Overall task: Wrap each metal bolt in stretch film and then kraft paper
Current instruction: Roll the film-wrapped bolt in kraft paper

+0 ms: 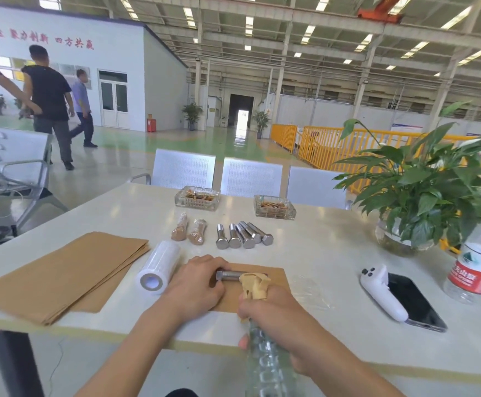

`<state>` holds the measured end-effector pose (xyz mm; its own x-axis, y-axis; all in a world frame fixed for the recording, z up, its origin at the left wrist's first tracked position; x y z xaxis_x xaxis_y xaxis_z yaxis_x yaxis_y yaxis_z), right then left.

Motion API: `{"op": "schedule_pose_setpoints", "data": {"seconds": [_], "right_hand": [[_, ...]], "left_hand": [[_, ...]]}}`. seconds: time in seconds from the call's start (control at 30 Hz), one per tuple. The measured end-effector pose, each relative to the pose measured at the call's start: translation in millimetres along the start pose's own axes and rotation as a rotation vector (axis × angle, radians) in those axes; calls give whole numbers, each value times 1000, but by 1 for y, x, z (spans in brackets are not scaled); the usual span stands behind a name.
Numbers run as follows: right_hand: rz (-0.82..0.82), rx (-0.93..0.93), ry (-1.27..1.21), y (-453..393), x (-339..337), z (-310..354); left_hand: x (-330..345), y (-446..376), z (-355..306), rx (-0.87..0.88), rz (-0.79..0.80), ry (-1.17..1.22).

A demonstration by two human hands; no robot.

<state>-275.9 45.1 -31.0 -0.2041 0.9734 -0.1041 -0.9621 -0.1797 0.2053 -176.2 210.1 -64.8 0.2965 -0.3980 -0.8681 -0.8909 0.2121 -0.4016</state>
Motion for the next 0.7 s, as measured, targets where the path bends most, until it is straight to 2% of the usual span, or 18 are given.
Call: {"op": "schedule_pose_setpoints", "data": {"seconds": [0.33,0.7], "right_hand": [[-86,18,118,-15,-2,-1],[-101,62,26,-20,-12,-10]], "left_hand": [[1,-2,1,-3,-1,13],[2,-2,1,-2,-1,15]]}}
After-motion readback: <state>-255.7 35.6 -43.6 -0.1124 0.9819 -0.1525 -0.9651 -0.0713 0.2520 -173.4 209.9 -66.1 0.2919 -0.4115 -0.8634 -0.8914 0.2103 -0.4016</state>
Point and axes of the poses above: each hand's wrist, its own y-axis away from the middle knuckle, its own x-axis out of the palm, z = x × y, the point moved 6 cm from there along -y, towards the middle knuckle, and after that the axes turned 10 degrees about -y, right-handed, at the moved point
